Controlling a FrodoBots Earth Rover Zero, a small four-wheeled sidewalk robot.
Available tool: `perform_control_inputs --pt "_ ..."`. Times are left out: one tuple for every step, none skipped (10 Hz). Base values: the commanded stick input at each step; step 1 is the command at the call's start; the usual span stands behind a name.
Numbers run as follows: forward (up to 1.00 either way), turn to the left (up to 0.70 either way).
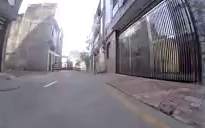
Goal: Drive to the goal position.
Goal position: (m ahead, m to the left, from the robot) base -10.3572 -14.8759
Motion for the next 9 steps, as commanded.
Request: perform_control_inputs --pt "1.00 0.00" --pt "1.00 0.00" --pt "1.00 0.00" --pt "1.00 0.00" --pt "1.00 0.11" --pt "1.00 0.27" --pt "1.00 0.27" --pt "1.00 0.27" --pt "1.00 0.27"
